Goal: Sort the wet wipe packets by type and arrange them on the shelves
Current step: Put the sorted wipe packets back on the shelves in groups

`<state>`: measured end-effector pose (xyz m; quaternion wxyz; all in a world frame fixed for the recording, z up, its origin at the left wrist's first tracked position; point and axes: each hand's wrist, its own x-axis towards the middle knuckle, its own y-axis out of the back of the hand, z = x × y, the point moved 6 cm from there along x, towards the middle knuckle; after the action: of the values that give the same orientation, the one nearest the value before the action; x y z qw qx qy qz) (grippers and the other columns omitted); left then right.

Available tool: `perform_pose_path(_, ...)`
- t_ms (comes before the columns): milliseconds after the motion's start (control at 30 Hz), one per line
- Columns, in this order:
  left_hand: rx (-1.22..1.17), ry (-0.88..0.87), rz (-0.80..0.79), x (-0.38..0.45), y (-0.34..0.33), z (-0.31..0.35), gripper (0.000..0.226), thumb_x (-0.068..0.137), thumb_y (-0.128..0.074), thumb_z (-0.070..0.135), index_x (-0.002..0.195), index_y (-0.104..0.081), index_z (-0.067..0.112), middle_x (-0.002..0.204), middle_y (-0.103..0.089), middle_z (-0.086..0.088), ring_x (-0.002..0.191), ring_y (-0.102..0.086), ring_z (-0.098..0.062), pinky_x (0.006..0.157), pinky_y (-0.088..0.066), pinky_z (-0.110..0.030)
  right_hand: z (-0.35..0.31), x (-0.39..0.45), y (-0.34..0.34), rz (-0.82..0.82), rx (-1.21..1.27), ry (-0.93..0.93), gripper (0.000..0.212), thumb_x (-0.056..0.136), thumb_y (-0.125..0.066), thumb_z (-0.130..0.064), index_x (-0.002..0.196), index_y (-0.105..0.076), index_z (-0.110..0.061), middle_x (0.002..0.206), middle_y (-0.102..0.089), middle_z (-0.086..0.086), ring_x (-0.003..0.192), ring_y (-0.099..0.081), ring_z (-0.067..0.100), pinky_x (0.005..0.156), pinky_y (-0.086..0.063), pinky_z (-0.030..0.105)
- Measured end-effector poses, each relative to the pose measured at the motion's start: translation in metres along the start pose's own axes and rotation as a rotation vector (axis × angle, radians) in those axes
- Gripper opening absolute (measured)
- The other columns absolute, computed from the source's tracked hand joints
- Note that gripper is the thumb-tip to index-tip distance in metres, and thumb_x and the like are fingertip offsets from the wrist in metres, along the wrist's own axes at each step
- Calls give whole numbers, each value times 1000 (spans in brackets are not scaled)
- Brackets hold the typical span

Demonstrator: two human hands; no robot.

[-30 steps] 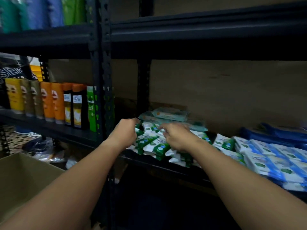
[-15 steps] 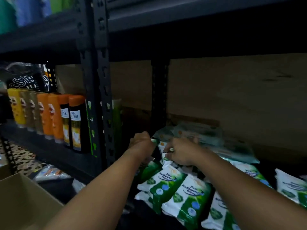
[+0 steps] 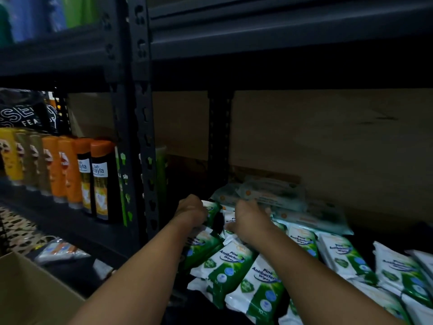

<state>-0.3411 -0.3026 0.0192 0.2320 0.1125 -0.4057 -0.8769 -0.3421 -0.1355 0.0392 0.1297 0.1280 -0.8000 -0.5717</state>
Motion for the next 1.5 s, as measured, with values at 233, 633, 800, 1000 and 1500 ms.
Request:
perform_pose_path(233, -106, -3, 9, -9, 1, -1, 27, 96, -63, 15, 122, -60, 8, 122, -62, -17, 89, -68, -29, 46, -50, -28, -4, -3, -1, 76, 80, -71, 44, 90, -75, -37, 117, -62, -4, 127, -60, 17, 117, -60, 34, 98, -48, 38)
perform_pose_path(633, -179, 47, 49, -9, -1, 2, 28, 89, -65, 17, 112, -66, 3, 115, -66, -20, 99, -69, -37, 80, -60, -40, 1, 8, 5, 34, 145, -199, 39, 78, -86, -38, 79, -62, -8, 80, -59, 7, 76, -63, 19, 66, -53, 28)
perform_pose_path(800, -129, 24, -43, 4, -8, 11, 37, 90, -64, 13, 126, -58, 3, 128, -58, -19, 112, -63, -35, 82, -56, -36, 1, 19, 4, 17, 105, -205, 61, 84, -80, -43, 123, -60, -1, 123, -61, 16, 103, -63, 26, 88, -56, 33)
perform_pose_path(1000, -95, -11, -111, 2, -10, 15, 34, 94, -60, 11, 127, -58, 2, 127, -60, -18, 114, -61, -35, 75, -50, -30, 0, 26, -1, 31, 72, -216, 65, 83, -75, -57, 117, -57, -4, 116, -57, 13, 104, -60, 26, 85, -53, 31)
perform_pose_path(1500, 203, -266, -243, -11, -30, 24, 50, 97, -48, 14, 146, -43, 13, 148, -40, -20, 131, -45, -39, 103, -45, -46, 1, -1, -6, -58, 275, -191, 51, 87, -74, -30, 125, -64, 2, 130, -63, 19, 116, -62, 32, 99, -53, 45)
